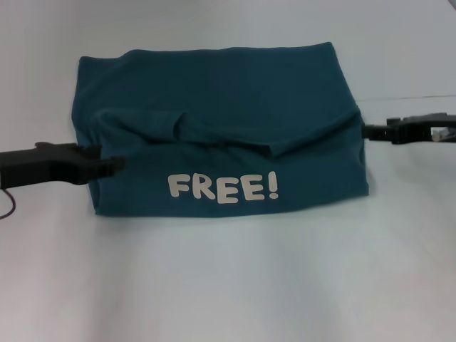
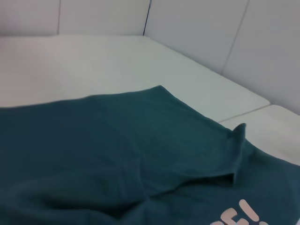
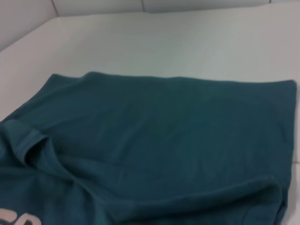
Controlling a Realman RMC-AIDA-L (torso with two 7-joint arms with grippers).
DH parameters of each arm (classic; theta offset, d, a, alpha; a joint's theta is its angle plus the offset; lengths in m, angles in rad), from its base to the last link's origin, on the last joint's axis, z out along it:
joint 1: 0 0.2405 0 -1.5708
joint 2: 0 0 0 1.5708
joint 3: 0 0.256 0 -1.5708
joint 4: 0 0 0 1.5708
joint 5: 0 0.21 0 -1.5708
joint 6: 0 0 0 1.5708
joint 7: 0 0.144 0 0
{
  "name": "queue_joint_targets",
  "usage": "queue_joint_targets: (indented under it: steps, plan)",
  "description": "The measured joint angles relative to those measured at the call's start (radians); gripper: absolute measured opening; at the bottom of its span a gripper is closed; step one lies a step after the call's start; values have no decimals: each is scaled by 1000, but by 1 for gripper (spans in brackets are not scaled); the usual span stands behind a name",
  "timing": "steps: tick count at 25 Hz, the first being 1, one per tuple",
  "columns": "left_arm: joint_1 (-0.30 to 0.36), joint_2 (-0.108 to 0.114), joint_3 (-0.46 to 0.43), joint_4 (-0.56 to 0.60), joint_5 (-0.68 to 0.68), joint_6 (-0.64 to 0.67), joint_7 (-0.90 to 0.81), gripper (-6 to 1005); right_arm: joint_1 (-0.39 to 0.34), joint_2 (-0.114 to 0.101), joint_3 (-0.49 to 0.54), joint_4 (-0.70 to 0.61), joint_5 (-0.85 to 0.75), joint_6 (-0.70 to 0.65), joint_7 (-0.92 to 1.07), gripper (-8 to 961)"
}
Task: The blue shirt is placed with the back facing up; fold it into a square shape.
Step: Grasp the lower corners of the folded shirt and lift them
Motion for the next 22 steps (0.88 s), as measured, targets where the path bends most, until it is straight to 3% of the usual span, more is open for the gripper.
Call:
queue_joint_targets:
  steps: [5, 14, 22]
  plan:
    - [6, 1, -9, -21, 2, 10, 6, 582, 25, -15, 6, 47, -58, -41, 18, 609]
    - [-2, 1, -14, -60, 22, 4, 8, 583, 4, -8, 8, 109, -70, -2, 14, 639]
    - [-5, 3, -17, -69, 22, -10, 8, 583, 44, -13, -2, 237, -72, 64, 4, 666]
